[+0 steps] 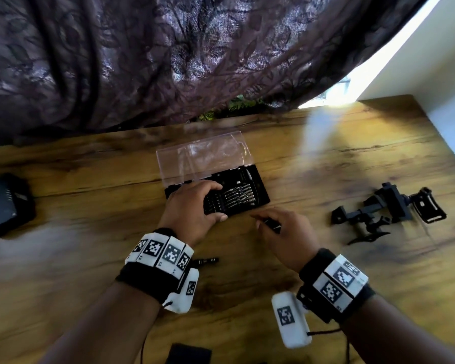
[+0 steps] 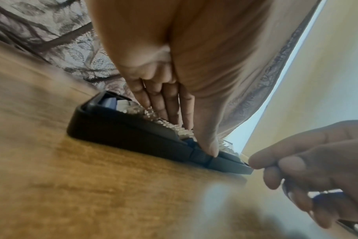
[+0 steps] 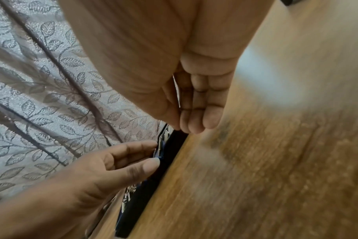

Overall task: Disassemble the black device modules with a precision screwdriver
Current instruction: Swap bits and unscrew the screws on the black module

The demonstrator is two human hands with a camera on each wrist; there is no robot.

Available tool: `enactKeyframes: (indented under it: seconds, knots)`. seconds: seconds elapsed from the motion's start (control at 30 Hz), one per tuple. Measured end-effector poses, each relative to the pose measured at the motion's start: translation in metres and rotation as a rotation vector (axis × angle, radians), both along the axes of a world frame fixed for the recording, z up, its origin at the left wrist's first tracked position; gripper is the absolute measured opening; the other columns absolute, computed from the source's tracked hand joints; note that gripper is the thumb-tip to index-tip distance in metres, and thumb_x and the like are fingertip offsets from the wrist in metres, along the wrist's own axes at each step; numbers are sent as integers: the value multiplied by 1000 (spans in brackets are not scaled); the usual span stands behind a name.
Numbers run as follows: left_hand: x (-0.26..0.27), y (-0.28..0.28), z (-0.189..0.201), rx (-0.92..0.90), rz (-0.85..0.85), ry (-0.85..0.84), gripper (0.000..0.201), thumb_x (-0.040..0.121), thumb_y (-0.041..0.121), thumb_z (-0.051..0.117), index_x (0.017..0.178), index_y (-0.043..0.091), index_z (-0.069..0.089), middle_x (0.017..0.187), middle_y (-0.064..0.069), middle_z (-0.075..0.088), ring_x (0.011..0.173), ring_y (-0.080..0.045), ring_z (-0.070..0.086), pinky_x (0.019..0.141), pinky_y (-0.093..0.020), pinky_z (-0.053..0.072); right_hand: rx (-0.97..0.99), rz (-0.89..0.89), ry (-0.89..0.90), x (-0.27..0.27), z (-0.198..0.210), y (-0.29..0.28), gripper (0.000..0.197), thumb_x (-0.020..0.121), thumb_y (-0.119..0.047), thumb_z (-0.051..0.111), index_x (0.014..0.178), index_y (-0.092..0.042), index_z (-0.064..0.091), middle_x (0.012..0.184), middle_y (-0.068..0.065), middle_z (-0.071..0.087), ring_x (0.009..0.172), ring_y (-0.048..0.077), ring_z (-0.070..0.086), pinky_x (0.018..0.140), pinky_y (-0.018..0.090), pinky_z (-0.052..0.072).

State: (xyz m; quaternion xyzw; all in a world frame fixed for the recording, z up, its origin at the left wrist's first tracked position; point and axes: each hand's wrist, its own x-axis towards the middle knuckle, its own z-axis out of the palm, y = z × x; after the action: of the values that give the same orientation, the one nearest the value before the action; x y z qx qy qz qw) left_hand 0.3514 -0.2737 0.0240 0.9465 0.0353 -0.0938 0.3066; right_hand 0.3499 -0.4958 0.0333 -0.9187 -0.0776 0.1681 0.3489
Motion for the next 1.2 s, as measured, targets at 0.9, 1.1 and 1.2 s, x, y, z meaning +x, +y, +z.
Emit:
enactKeyframes:
  seconds: [0.9, 1.1, 1.2]
  knots:
    - [8, 2, -5, 8, -40, 18, 62, 81, 45, 81, 138, 45, 55, 141, 14, 53, 135, -14, 44, 111, -48, 39, 112, -173, 51, 17, -4, 33, 20, 96, -22, 65, 113, -28, 74, 99, -15, 71, 82, -1, 64, 69, 17, 51]
    - [8, -4, -5, 61, -24, -1, 58, 84, 50, 76, 138, 48, 56, 138, 16, 52, 131, -12, 44, 109, -46, 40, 118, -169, 80, 32, -8, 35, 12, 94, -26, 69, 102, -30, 77, 90, -15, 73, 73, -4, 64, 63, 14, 48]
    - [9, -6, -2, 92, -27, 8, 59, 86, 52, 73, 141, 50, 52, 142, 16, 48, 135, -14, 40, 113, -45, 34, 104, -159, 73, 37, -8, 35, 11, 93, -30, 71, 100, -27, 79, 91, -14, 74, 80, -2, 66, 66, 14, 47]
